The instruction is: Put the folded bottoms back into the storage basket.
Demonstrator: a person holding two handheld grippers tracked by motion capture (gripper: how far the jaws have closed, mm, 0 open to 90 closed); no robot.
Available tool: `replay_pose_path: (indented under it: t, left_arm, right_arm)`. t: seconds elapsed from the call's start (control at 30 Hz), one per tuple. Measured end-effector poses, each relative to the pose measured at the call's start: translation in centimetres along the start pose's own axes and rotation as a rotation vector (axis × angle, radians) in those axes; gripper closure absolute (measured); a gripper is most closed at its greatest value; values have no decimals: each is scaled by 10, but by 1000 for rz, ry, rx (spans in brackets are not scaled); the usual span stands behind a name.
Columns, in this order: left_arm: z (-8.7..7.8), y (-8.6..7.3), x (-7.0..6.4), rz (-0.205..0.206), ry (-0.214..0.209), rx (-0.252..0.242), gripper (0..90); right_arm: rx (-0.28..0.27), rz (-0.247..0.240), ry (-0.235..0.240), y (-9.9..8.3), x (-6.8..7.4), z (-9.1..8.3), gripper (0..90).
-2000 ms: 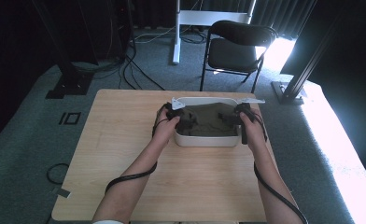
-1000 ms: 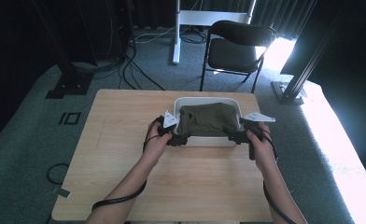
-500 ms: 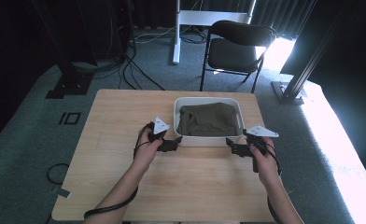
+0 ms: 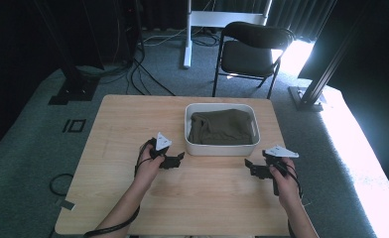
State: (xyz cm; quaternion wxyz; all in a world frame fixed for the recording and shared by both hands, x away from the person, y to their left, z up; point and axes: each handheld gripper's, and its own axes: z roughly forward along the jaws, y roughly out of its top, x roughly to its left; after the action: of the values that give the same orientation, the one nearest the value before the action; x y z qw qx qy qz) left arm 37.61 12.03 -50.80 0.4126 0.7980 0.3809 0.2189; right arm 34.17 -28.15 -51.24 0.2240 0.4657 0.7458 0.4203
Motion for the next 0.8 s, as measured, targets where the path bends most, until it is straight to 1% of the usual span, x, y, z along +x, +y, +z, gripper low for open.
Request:
replay_pose_path:
  t: [0.03, 0.07, 0.1, 0.17, 0.23, 0.27, 0.33, 0.37, 0.43, 0.47, 0.57, 0.6, 0.63, 0.7, 0.77, 0.8]
  left_arm:
    - [0, 0, 0, 0, 0, 0, 188]
    - [-2, -5, 3, -15, 14, 8, 188]
    - [-4, -10, 6, -16, 27, 18, 188]
    - [-5, -12, 7, -21, 33, 17, 188]
    - [-6, -14, 9, -23, 40, 16, 188]
    - [-8, -19, 12, -31, 52, 18, 188]
    - [-9, -21, 13, -33, 51, 23, 188]
    - [-10, -25, 16, -32, 59, 34, 188]
    - [-10, -25, 16, -32, 59, 34, 188]
    - [-14, -32, 20, -43, 72, 37, 188]
    - [-17, -38, 25, -56, 81, 24, 188]
    - [-17, -38, 25, -56, 81, 24, 188]
    - [-20, -43, 28, -75, 83, 35, 188]
    - [-23, -48, 30, -84, 97, 49, 188]
    - [-27, -52, 33, -90, 108, 61, 188]
    - [-27, -52, 33, -90, 108, 61, 188]
  right_arm:
    - [5, 0, -1, -3, 0, 0, 135]
    - [5, 0, -1, -3, 0, 0, 135]
    - [20, 7, -13, -13, -2, -1, 134]
    - [27, 10, -26, -20, -3, -2, 133]
    - [27, 10, -26, -20, -3, -2, 133]
    - [43, 23, -36, -29, -6, -2, 125]
    - [47, 27, -40, -31, -6, -2, 124]
    - [57, 43, -41, -36, -7, -2, 124]
    - [60, 43, -45, -37, -8, -2, 124]
    - [67, 43, -56, -41, -9, -4, 124]
    - [72, 25, -75, -45, -10, -7, 125]
    - [72, 25, -75, -45, -10, -7, 125]
    - [79, 16, -82, -48, -10, -8, 124]
    - [92, 10, -91, -52, -11, -9, 125]
    - [96, 27, -101, -55, -12, -10, 124]
    - [96, 27, -101, -55, -12, -10, 124]
